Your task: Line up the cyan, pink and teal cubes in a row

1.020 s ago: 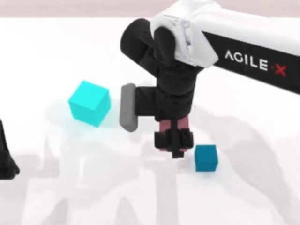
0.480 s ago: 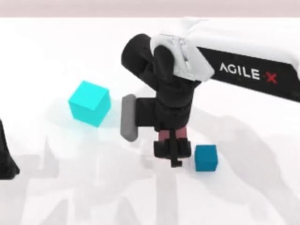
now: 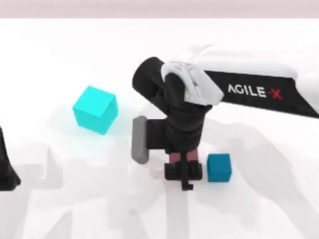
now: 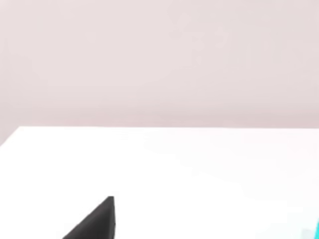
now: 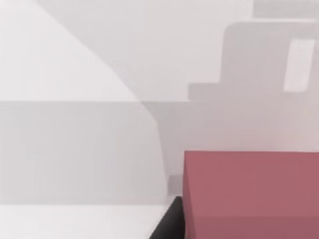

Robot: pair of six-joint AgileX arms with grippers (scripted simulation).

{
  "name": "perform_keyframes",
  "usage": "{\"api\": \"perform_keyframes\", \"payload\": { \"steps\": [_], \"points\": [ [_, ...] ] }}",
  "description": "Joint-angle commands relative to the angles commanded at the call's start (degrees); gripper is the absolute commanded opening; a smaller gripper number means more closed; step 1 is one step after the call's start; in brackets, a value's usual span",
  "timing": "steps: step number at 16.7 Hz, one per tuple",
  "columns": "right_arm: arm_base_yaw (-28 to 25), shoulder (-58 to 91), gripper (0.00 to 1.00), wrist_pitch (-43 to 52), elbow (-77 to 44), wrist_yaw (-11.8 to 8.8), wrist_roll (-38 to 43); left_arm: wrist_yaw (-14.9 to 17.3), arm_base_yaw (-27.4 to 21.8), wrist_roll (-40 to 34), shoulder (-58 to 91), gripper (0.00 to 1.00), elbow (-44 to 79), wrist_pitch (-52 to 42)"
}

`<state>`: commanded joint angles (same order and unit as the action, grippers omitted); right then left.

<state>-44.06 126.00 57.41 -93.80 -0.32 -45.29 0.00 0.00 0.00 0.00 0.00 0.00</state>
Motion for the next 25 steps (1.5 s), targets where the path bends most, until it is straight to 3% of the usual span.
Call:
{"api": "perform_keyframes", "payload": {
  "steps": [13, 25],
  "points": [
    [0.0, 0.0, 0.98, 0.0, 0.0, 0.0, 0.0, 0.0, 0.0, 0.0, 0.0, 1.0, 0.0, 0.0],
    [-0.21, -0.43, 1.0, 2.38, -1.93, -0.02, -0.22, 0.0, 0.0, 0.0, 0.0, 1.0, 0.0, 0.0]
  ]
}}
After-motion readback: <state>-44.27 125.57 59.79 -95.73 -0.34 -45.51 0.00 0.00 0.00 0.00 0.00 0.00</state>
